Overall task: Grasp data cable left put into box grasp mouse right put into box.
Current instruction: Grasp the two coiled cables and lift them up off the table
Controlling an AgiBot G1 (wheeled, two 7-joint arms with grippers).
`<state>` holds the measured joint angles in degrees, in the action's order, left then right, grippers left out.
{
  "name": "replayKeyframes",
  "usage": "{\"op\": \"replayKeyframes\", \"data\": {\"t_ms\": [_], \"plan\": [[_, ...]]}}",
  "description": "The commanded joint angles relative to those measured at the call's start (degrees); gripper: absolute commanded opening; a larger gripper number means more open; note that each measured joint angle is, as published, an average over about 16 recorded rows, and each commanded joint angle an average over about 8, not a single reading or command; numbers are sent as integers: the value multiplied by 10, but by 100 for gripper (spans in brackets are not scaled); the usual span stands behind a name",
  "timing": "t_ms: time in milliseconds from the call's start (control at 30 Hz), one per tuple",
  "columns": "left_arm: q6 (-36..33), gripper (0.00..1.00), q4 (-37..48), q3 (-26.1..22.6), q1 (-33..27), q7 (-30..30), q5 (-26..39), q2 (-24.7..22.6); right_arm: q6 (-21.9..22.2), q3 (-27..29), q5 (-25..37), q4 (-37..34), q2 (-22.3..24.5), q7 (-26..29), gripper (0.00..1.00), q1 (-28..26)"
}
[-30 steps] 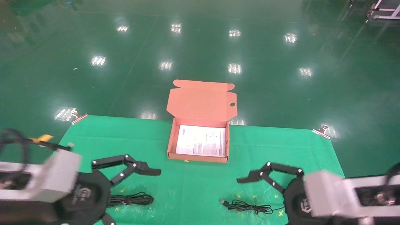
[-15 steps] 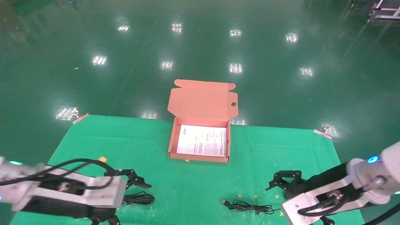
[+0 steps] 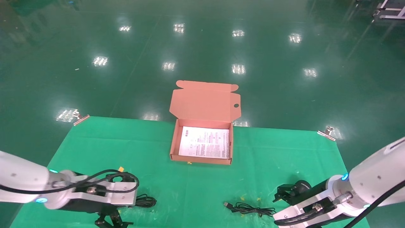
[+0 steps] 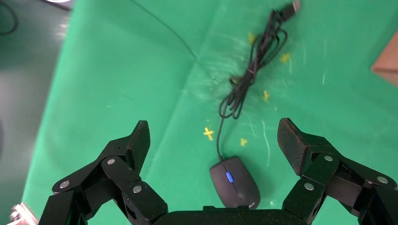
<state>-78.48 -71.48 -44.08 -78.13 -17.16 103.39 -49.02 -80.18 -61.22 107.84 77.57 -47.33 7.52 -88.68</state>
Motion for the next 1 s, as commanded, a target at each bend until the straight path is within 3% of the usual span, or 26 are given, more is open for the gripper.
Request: {"op": "replayKeyframes", "data": {"t_ms": [33, 333, 700, 1000], "plan": [[11, 100, 11, -7, 6, -12, 20, -8, 21, -3, 16, 0, -3, 17, 100, 13], [36, 100, 157, -19, -5, 3, 44, -60, 120, -12, 117, -3, -33, 113, 100, 70], [75, 100, 323, -19, -32, 53, 49, -113, 151, -14, 150, -23, -67, 173, 100, 98], [102, 100, 429, -17, -52, 107, 46, -146, 159, -19, 160, -64, -98, 175, 100, 98]]}}
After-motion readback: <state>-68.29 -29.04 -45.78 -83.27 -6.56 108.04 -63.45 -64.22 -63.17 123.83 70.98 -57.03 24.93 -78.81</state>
